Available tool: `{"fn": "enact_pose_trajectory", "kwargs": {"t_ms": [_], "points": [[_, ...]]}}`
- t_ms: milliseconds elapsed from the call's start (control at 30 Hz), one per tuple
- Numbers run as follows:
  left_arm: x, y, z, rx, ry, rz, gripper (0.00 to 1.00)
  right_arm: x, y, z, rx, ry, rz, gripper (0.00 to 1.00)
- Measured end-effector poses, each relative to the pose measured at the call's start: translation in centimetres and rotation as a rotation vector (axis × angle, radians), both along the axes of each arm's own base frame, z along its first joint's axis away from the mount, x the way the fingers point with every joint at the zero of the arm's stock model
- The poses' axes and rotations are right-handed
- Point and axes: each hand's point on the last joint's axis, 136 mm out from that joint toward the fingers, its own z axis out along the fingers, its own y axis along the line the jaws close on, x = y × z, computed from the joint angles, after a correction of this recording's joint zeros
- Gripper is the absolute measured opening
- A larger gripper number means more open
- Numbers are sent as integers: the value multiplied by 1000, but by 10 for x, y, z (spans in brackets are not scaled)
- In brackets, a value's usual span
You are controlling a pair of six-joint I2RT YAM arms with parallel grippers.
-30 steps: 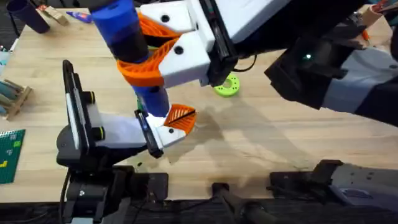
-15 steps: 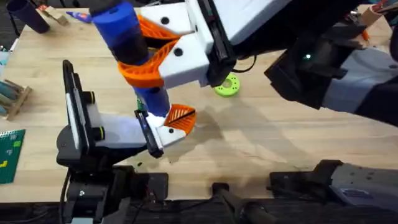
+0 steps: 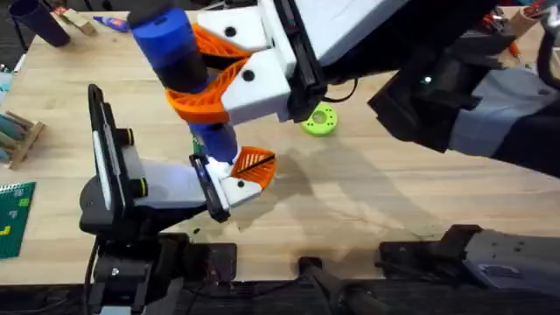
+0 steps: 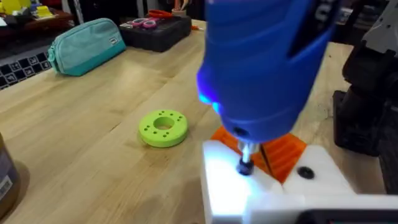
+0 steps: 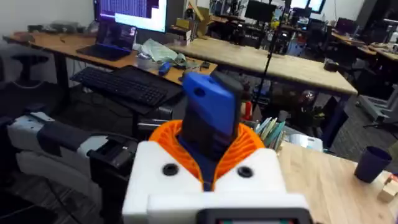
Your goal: Pick up the gripper from the table and insert it into the empty holder that is missing its gripper. Then pick up a screw, insert it into the mounting hole, and use the screwdriver to tighten it. Finally, clean up the table by picking up the vegetable and placing it into the bucket.
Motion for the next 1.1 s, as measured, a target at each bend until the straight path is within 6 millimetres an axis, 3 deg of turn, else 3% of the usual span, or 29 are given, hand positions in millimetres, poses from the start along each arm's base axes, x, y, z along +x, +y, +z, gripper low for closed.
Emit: {"fn": "enact_pose_trajectory", "kwargs": {"t_ms": [1100], "points": [[0, 0, 0, -1, 3, 0, 9, -1, 1, -5, -11, 0, 17, 49]]}}
